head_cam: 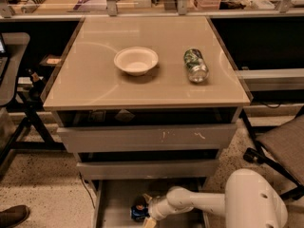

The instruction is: Pick pepsi can from bottom drawer and place on counter

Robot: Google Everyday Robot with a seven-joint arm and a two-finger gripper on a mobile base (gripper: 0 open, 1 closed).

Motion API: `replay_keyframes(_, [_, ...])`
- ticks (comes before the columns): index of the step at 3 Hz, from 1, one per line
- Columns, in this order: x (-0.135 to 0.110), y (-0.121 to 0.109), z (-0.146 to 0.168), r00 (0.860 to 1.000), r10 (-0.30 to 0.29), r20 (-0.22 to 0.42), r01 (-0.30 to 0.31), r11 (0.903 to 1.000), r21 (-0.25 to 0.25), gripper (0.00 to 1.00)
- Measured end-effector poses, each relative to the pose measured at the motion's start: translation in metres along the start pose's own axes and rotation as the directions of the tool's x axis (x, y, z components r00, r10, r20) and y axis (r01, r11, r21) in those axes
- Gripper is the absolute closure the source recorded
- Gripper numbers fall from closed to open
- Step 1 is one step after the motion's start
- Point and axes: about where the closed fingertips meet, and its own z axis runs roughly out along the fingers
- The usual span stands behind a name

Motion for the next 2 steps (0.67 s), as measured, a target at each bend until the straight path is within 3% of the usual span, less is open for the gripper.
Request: replay_keyframes(2, [0.0063,0.0042,0.0078,1.0,-0.002,-0.013,0.002,0.9998,-0.02,0.0])
